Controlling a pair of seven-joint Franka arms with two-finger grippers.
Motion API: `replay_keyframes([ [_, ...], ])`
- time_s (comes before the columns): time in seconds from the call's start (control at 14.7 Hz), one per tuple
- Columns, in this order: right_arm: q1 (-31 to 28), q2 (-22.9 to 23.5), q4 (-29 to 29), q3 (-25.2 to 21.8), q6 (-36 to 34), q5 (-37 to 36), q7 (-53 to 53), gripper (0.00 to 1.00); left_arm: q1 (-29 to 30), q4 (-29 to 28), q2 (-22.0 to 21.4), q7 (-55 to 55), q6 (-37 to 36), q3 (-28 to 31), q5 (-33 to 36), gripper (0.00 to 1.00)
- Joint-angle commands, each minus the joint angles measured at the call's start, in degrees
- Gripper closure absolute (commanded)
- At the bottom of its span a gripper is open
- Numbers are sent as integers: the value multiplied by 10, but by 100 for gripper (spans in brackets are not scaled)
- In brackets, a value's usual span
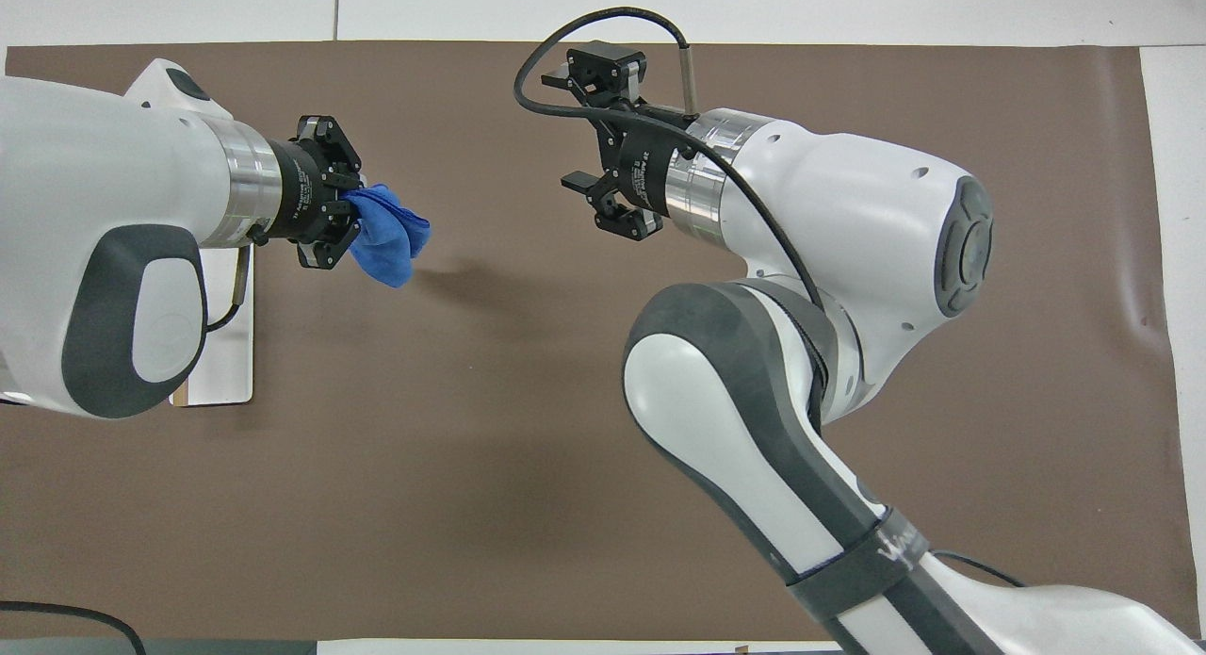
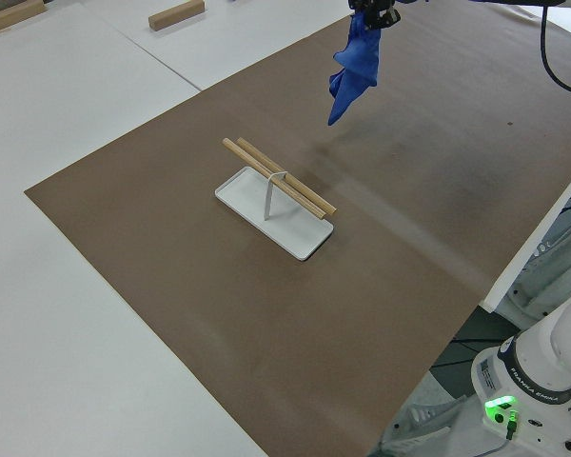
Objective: Right arm passes towel to left arm to hang
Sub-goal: 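Open the right gripper and withdraw it while the left gripper holds towel, then carry the towel with the left gripper over the wooden rack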
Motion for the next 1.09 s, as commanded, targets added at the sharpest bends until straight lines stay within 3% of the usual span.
replay_keyframes([
  [0.0, -52, -10, -8, 5, -62, -77, -107, 0, -8, -11, -39, 9, -39, 3, 67, 100],
  [0.27, -132, -25, -18, 4, -183, -174, -321, 0, -8, -13, -67, 14, -126, 2, 121, 100],
  [0.68, -198, -50, -8, 3, -352, -326, -470, 0, 31, -23, -77, 157, -147, 9, 121, 100],
  [0.82, -229, -83, -4, 3, -424, -337, -512, 0, 54, -27, -77, 225, -138, 9, 121, 100],
  [1.02, -288, -121, 4, 3, -524, -338, -579, 0, 93, -29, -71, 344, -43, 8, 121, 100],
])
